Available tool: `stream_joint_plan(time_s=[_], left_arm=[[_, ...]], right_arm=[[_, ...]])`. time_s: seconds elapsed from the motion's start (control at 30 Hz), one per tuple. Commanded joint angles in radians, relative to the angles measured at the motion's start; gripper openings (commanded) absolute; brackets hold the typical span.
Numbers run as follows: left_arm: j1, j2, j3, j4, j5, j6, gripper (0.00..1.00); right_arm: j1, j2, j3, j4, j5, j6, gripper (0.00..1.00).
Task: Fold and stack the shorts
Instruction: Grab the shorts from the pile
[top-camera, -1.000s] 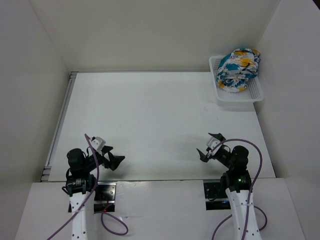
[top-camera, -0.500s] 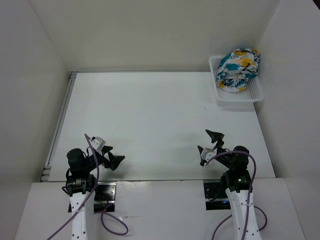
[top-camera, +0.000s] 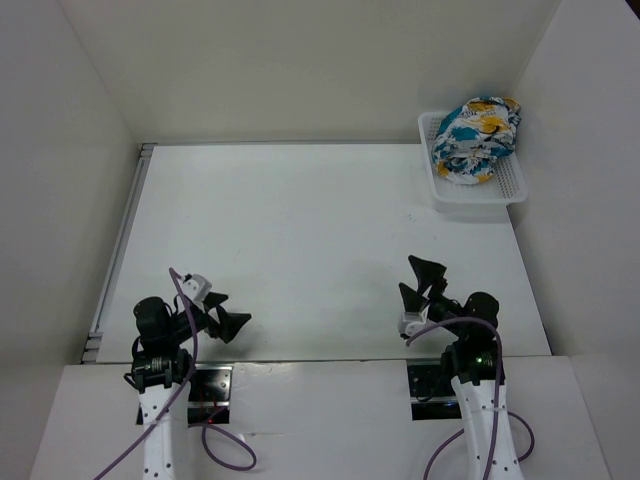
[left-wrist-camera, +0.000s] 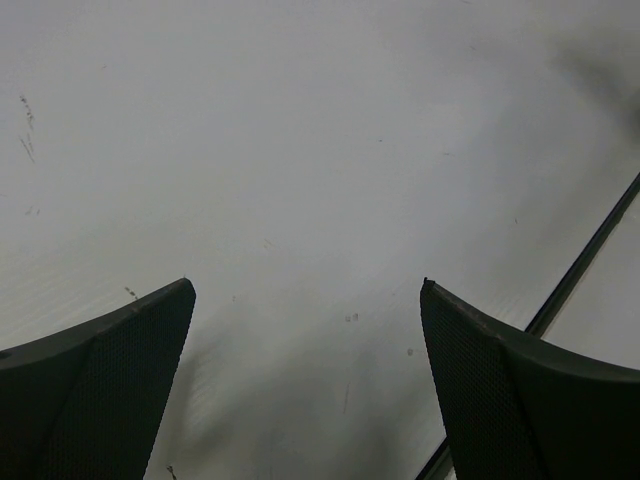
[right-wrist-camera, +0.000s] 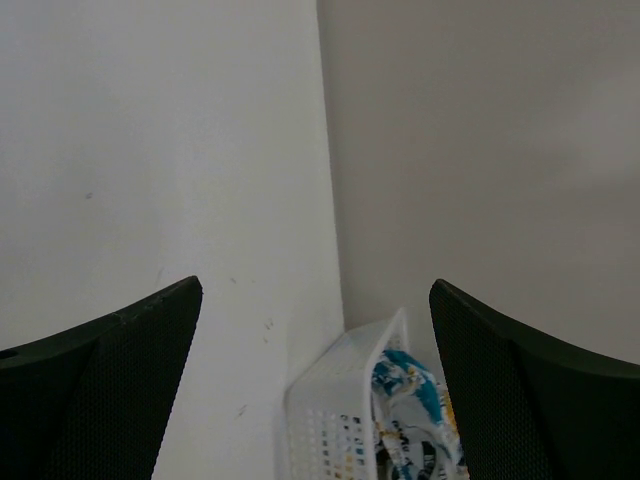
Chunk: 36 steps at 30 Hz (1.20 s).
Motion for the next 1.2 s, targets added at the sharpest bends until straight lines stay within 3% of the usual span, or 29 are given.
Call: stream_joint_plan(time_s=[0.0, 0.1, 0.13, 0.17, 0.23, 0.3, 0.4, 0.5, 0.57, 0.6, 0.63, 0.73, 0.8, 0.87, 0.93, 1.03, 1.1, 1.17], left_arm=[[-0.002, -0.021, 0.034, 0.010, 0.087, 0.005, 1.00], [-0.002, -0.021, 0.065, 0.198, 0.014, 0.005, 1.00], [-0.002, -0.021, 0.065, 0.290, -0.143, 0.005, 1.00], [-0.002, -0.001, 0.065, 0.478, -0.240, 0.005, 1.00], [-0.002, 0.010, 0.088, 0.565, -0.407, 0.005, 1.00], [-0.002, 0.022, 0.123, 0.541, -0.437, 0.005, 1.00], [-0.002, 0.162, 0.230, 0.466, -0.398, 0.005, 1.00], [-0.011, 0.342, 0.385, 0.432, -0.402, 0.005, 1.00], [-0.012, 0.592, 0.505, 0.383, -0.471, 0.005, 1.00], [-0.012, 0.681, 0.646, 0.304, -0.489, 0.005, 1.00], [-0.012, 0.849, 0.721, 0.258, -0.503, 0.005, 1.00], [-0.021, 1.118, 0.951, 0.113, -0.571, 0.005, 1.00], [-0.037, 1.239, 1.019, 0.054, -0.571, 0.005, 1.00], [-0.070, 1.297, 1.051, 0.062, -0.604, 0.005, 1.00], [-0.091, 1.341, 1.071, 0.073, -0.650, 0.005, 1.00], [-0.102, 1.462, 1.163, 0.006, -0.651, 0.005, 1.00], [-0.102, 1.520, 1.218, -0.045, -0.667, 0.005, 1.00], [-0.102, 1.551, 1.228, -0.057, -0.698, 0.005, 1.00]], right_arm=[[0.007, -0.013, 0.062, 0.156, -0.051, -0.109, 0.99], [0.018, -0.013, 0.087, 0.394, -0.023, -0.041, 0.99], [0.035, -0.002, 0.107, 0.527, 0.013, 0.030, 0.99], [0.046, 0.016, 0.139, 0.542, 0.109, 0.133, 0.99], [0.081, 0.175, 0.294, 0.467, 0.213, 0.143, 0.99], [0.099, 0.412, 0.494, 0.482, 0.354, 0.242, 0.99], [0.126, 0.728, 0.788, 0.433, 0.483, 0.452, 0.99], [0.161, 0.892, 0.949, 0.376, 0.598, 0.572, 0.99], [0.200, 1.045, 1.073, 0.303, 0.714, 0.667, 0.99], [0.201, 1.091, 1.110, 0.278, 0.789, 0.774, 0.99], [0.201, 1.163, 1.162, 0.260, 0.813, 0.818, 0.99], [0.201, 1.280, 1.258, 0.182, 0.844, 0.945, 0.99], [0.201, 1.383, 1.377, -0.071, 0.844, 1.046, 0.99], [0.170, 1.599, 1.611, -0.357, 0.897, 1.126, 0.99], [0.136, 1.782, 1.808, -0.470, 0.984, 1.217, 0.99], [0.041, 1.854, 1.888, -0.448, 0.985, 1.333, 0.99], [0.002, 1.904, 1.935, -0.409, 0.985, 1.388, 0.89], [-0.020, 1.964, 1.962, -0.382, 1.029, 1.437, 0.87]])
